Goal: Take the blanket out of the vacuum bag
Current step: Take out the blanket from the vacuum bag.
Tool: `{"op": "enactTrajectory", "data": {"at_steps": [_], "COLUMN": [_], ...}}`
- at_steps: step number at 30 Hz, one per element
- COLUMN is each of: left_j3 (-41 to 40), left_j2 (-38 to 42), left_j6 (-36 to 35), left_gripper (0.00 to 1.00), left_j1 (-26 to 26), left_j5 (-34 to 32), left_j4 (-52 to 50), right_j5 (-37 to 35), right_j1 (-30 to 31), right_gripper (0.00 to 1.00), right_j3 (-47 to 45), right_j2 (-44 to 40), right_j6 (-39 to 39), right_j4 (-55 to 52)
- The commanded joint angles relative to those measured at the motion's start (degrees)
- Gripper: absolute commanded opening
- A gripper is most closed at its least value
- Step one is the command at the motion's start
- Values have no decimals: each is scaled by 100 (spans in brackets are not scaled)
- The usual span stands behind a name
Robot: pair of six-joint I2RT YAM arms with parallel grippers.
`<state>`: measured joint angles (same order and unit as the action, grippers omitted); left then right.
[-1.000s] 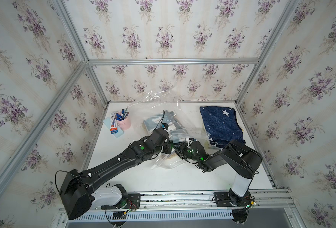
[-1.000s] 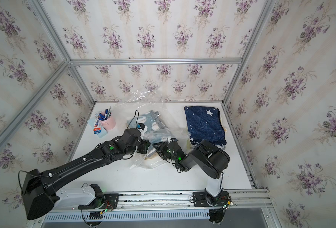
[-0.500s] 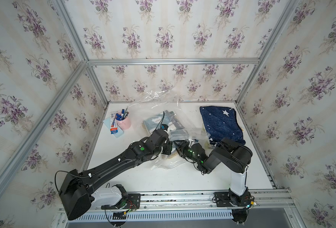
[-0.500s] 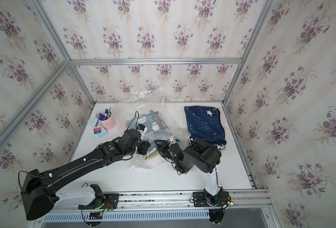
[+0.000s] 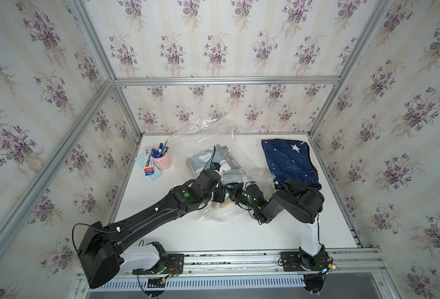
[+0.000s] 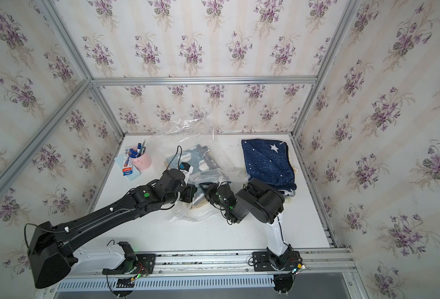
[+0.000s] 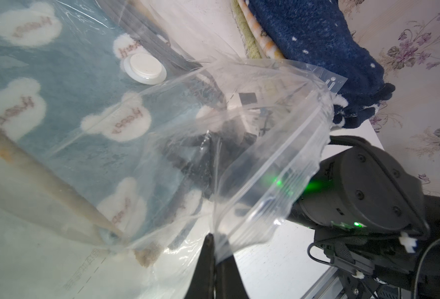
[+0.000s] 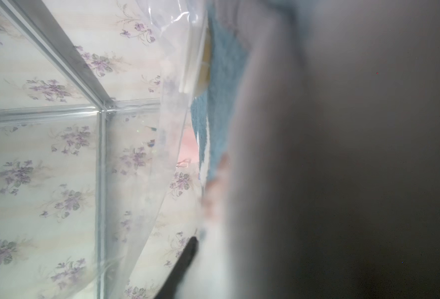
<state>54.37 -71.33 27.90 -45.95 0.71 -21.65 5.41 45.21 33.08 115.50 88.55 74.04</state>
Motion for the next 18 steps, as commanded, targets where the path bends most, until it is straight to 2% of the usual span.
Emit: {"op": "enactTrajectory", "data": {"at_steps": [1,3,4,18], "left_j3": [45,47,52,223], "left_j2": [54,83,101,-10], "left_j6": [-78,-98,-107,-168], "left_gripper": [0,0,0,0], "left_j1": [-1,7,8,60], "left_j5": [-109,-148,-165,-404], "left_j4": [42,38,46,272], "right_j5": [16,20,37,198], "right_j1": [5,-1,-3,77], "right_gripper": [13,1,0,0], "right_j3": [-52,-97,-90,-567], "right_j2": [-122,-320,-411,-1608], "right_j6": [228,103,36,-152], "right_j4": [32,-26,-67,-206]}}
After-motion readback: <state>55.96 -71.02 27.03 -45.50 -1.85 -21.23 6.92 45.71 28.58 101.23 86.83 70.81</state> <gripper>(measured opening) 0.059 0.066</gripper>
